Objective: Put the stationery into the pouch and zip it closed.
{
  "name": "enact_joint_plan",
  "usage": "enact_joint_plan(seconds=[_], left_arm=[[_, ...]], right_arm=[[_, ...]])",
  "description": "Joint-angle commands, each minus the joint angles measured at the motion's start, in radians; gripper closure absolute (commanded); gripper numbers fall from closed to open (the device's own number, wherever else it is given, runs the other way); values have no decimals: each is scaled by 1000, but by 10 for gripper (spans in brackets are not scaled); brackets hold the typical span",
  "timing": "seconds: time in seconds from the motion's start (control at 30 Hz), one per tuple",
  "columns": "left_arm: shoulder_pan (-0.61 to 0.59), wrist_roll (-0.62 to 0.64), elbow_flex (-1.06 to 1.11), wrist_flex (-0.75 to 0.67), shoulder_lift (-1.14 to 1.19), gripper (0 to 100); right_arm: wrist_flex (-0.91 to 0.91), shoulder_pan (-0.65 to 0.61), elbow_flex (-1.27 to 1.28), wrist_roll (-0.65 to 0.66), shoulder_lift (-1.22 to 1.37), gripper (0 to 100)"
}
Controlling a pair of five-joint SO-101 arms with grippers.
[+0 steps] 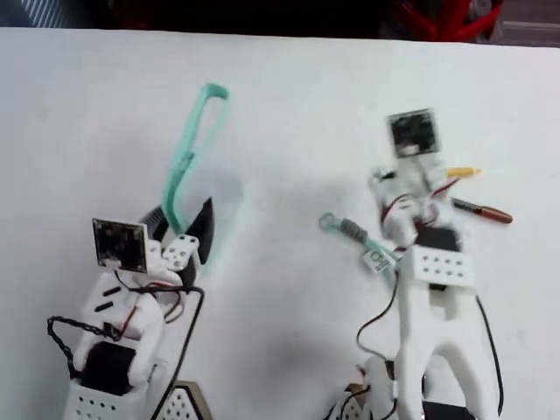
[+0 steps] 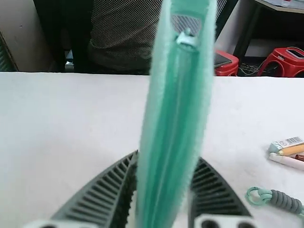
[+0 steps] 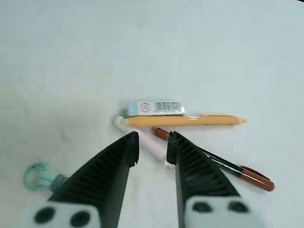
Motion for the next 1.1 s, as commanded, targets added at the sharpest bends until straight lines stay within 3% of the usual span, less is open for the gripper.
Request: enact_joint_plan(seconds=[0.0,0.07,0.23,0.37,0.47,0.67,0.93,1.07], left_arm=[[54,6,6,-9,-4,900],[73,-25,38,-52,-4,924],[79,-137,103,-153,-4,976],[77,-140,104,-155,-4,974],[77,-140,104,-157,-4,976],[81,-133,97,-163,-4,976],[252,-89,-34,-91,-4,976],[272,-91,-54,-69,-4,976]], right_arm=[[193,21,-219,5,54,894],[280,18,-336,26,140,894],[437,25,-578,262,390,896],[438,62,-703,466,575,894],[404,77,-793,546,699,891],[406,71,-965,603,889,796],[406,71,-1132,692,1089,797],[406,77,-1197,721,1175,797]])
